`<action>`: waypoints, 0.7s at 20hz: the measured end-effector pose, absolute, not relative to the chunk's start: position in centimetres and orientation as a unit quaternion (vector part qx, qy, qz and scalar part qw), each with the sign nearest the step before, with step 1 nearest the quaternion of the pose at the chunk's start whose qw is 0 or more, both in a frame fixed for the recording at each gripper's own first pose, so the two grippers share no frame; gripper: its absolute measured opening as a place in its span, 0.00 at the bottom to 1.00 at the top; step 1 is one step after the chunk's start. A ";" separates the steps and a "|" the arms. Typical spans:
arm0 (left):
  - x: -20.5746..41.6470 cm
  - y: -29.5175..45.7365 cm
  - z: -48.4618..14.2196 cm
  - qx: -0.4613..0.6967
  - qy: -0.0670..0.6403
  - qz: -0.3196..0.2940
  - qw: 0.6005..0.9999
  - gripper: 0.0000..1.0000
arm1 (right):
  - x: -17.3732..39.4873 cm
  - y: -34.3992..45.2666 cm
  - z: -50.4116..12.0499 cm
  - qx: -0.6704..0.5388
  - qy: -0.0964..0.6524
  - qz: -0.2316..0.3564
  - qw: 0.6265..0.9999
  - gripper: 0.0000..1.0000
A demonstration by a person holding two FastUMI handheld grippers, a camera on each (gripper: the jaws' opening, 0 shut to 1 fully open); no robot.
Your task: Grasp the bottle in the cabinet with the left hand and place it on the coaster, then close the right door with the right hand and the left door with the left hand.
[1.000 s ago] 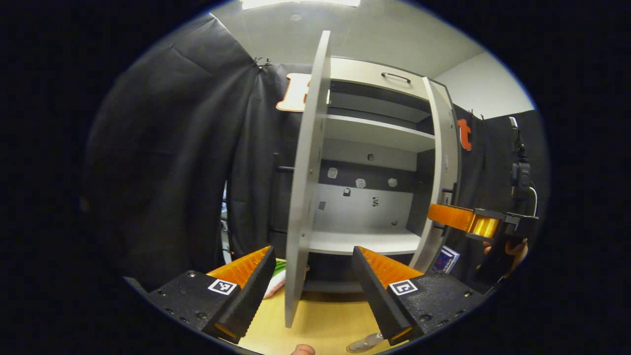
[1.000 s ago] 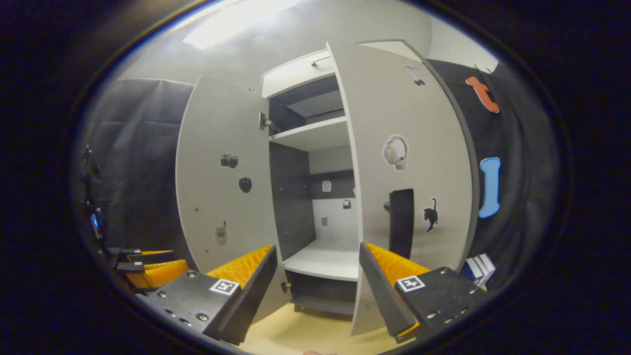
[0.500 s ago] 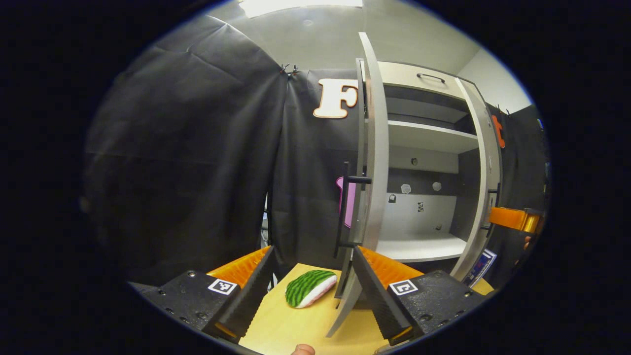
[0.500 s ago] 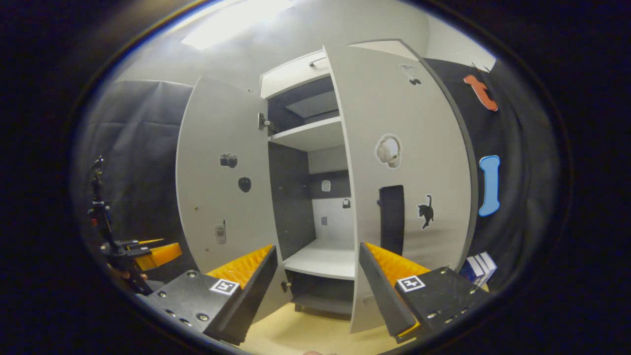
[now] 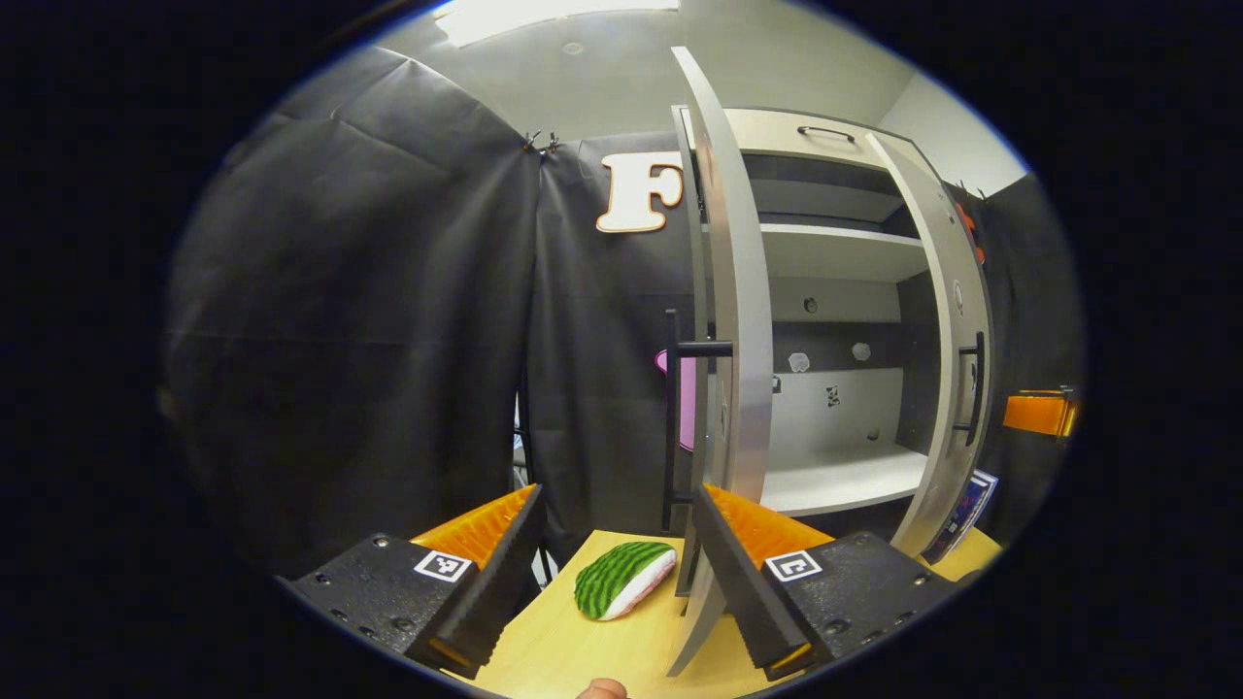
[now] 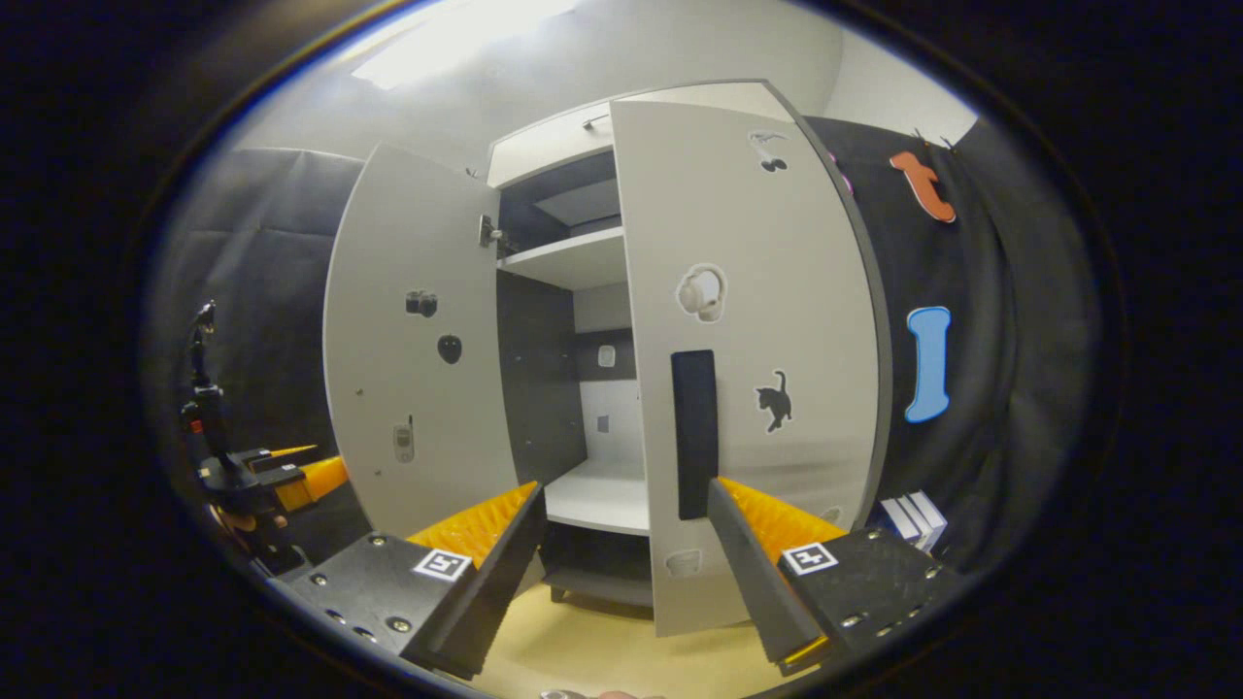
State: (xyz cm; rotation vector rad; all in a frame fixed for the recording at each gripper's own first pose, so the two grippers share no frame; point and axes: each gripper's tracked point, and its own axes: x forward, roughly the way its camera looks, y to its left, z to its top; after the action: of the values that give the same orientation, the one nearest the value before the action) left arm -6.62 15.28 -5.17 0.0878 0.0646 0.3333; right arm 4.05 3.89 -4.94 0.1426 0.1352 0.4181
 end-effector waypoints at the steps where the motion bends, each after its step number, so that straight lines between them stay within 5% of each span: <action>1: -6.5 15.0 -5.4 0.042 0.036 0.158 0.986 0.94 | 3.9 3.8 -4.9 0.070 0.066 0.204 0.974 1.00; 14: -5.5 11.6 -5.4 0.032 0.036 0.087 0.995 0.94 | 2.7 1.9 -4.7 0.062 0.067 0.170 0.981 1.00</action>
State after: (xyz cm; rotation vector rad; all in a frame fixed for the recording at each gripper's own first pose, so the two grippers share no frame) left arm -5.48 11.64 -5.45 0.0650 0.0724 0.1740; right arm 2.71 1.94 -4.68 0.1244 0.1343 0.3426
